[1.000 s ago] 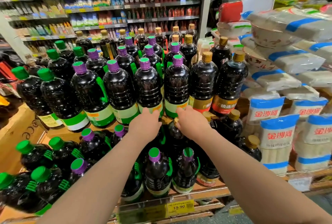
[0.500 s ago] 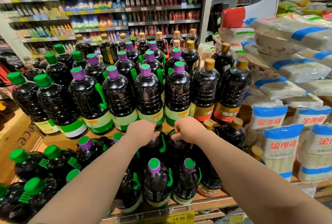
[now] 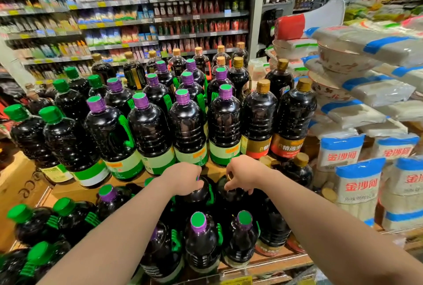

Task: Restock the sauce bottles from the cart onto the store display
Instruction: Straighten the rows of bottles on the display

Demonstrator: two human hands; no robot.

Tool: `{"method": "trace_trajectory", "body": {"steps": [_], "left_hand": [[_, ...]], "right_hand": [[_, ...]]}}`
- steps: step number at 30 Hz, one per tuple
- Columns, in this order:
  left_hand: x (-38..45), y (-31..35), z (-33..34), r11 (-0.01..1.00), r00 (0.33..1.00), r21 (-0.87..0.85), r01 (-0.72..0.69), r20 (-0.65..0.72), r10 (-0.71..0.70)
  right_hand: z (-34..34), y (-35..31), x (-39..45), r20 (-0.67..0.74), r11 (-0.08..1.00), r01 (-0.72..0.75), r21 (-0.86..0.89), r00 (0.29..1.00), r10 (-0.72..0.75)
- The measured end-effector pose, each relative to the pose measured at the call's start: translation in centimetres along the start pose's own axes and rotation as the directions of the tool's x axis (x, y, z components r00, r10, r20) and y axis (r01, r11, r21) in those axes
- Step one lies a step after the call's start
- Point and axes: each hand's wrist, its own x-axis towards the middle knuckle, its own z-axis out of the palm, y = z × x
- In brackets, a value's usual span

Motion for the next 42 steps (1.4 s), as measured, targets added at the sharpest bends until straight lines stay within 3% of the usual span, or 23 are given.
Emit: {"method": "trace_trajectory", "body": {"steps": [5, 8, 10, 12, 15, 20, 24, 28, 32, 35, 42], "left_hand": [[0.3, -0.1, -0.1, 0.991, 0.995, -0.103, 0.089, 0.052, -0.084], [-0.1, 0.7, -1.4, 0.977, 0.975, 0.088, 0.192, 0.095, -0.2], [-0.5, 2.1, -2.8, 0.932, 0.963, 0.24, 0.271, -0.055, -0.265], [-0.7, 4.7, -3.9, 0.937, 0.94, 0.202, 0.284, -0.253, -0.231], [-0.8, 9.6, -4.5, 0.989, 0.929, 0.109, 0.095, -0.368, -0.049], [0.0, 17.1, -3.1, 0.975, 0.961, 0.092, -0.204, -0.17, 0.217], [1.5, 20.6, -0.5, 0.969, 0.973, 0.106, -0.224, -0.03, 0.229], [2.5, 21.9, 0.7, 0.971, 0.984, 0.19, -0.143, -0.079, 0.16], [3.0, 22.4, 0.4, 0.956, 0.996, 0.284, -0.073, -0.036, 0.087], [2.8, 22.9, -0.2, 0.923, 0.991, 0.371, -0.107, -0.039, 0.13], [2.8, 22.6, -0.2, 0.887, 0.957, 0.383, -0.257, -0.025, 0.288]], "right_hand": [[0.1, -0.3, 0.5, -0.018, 1.0, -0.013, 0.006, 1.0, 0.013], [0.2, 0.3, -0.1, -0.005, 0.999, 0.009, -0.03, 1.0, -0.01], [0.0, 1.0, -1.1, -0.021, 0.999, 0.018, -0.033, 1.0, -0.018], [-0.5, 2.0, -2.5, -0.105, 1.0, 0.027, 0.004, 0.994, -0.027], [-1.9, 4.1, -5.1, -0.268, 0.997, 0.049, 0.055, 0.963, -0.032], [-3.1, 8.9, -9.6, -0.321, 0.968, -0.205, -0.147, 0.935, 0.149], [-1.7, 12.0, -12.4, -0.196, 0.9, -0.381, -0.212, 0.919, 0.343], [1.5, 14.8, -13.0, -0.204, 0.897, -0.436, -0.068, 0.887, 0.415], [3.6, 15.1, -13.0, -0.284, 0.919, -0.395, -0.014, 0.883, 0.375], [4.1, 15.5, -13.1, -0.361, 0.939, -0.343, 0.004, 0.876, 0.321], [2.5, 16.6, -13.1, -0.253, 0.974, -0.203, -0.103, 0.952, 0.172]]}}
